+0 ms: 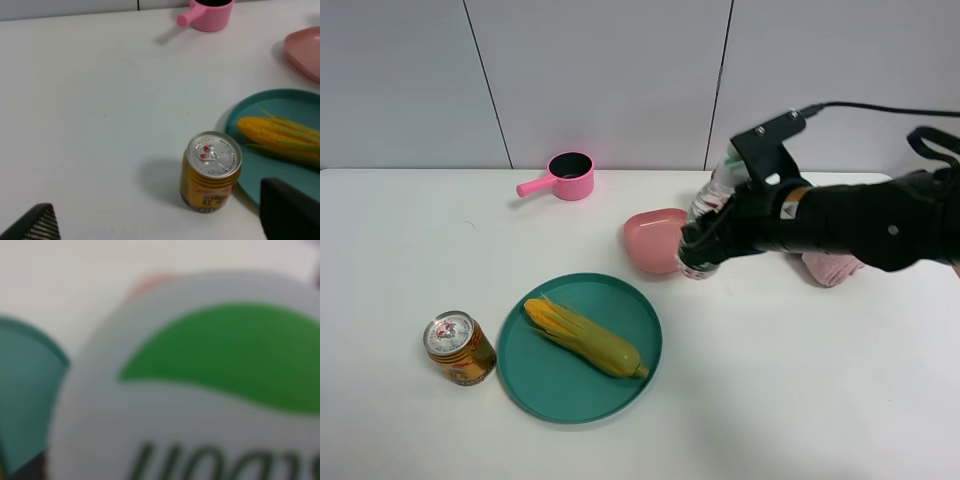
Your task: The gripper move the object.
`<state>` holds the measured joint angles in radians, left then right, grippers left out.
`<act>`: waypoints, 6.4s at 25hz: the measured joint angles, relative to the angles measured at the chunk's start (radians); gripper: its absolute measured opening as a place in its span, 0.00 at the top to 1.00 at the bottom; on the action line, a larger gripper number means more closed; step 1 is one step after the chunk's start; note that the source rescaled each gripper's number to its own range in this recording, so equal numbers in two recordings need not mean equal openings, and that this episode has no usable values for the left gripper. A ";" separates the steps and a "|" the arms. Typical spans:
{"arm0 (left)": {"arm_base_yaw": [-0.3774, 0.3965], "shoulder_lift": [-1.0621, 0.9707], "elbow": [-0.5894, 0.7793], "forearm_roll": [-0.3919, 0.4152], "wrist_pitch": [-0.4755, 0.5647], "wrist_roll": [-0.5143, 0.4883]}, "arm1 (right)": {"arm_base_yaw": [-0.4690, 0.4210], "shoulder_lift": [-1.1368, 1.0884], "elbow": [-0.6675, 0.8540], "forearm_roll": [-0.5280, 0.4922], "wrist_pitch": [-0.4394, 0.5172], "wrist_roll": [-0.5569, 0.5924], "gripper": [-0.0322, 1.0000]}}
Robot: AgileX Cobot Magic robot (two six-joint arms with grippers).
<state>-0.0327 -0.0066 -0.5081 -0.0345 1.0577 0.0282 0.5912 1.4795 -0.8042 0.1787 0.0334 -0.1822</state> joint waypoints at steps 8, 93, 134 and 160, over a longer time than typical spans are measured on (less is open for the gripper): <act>0.000 0.000 0.000 0.000 0.000 0.000 | 0.136 0.305 -0.525 0.004 0.158 -0.007 0.96; 0.000 0.000 0.000 0.000 0.000 0.000 | 0.267 0.132 -1.121 -0.499 1.130 0.260 0.00; 0.000 0.000 0.000 0.000 0.000 0.000 | -0.463 -1.039 -0.423 -0.395 1.177 0.133 0.15; 0.000 0.000 0.000 0.000 0.000 0.000 | -0.520 -1.482 0.300 -0.186 1.047 0.218 0.15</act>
<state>-0.0327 -0.0066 -0.5081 -0.0345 1.0577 0.0282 0.0708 -0.0029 -0.5045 -0.0074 1.0800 0.0358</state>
